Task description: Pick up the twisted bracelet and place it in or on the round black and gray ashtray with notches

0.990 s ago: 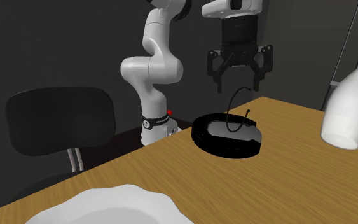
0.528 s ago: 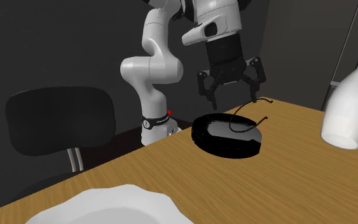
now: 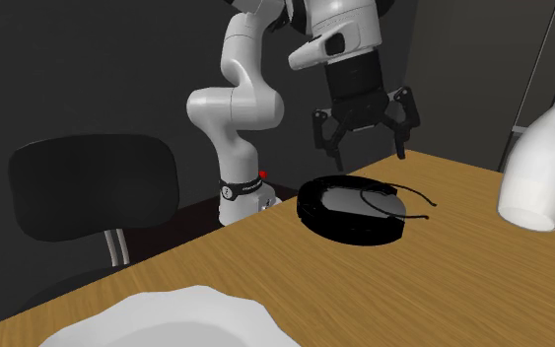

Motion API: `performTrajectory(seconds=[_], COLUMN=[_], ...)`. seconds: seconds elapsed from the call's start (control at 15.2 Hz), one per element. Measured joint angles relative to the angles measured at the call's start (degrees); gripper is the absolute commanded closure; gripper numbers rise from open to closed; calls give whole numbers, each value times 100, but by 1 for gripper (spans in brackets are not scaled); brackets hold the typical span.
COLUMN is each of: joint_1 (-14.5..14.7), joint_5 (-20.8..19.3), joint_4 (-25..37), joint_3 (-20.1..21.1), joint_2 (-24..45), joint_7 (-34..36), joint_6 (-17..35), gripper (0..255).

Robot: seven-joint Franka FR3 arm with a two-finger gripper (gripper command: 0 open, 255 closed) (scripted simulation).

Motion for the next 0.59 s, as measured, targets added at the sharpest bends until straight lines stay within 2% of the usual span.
performTrajectory(seconds=[0.07,0.4,0.59], joint_1=[-16,-26,-8], joint_5=[28,135,89], joint_4=[-8,-129,-138], joint_3=[36,123,23], joint_2=[12,4,4], joint_7=[27,85,20], joint_6=[8,75,1], gripper=[255,255,255])
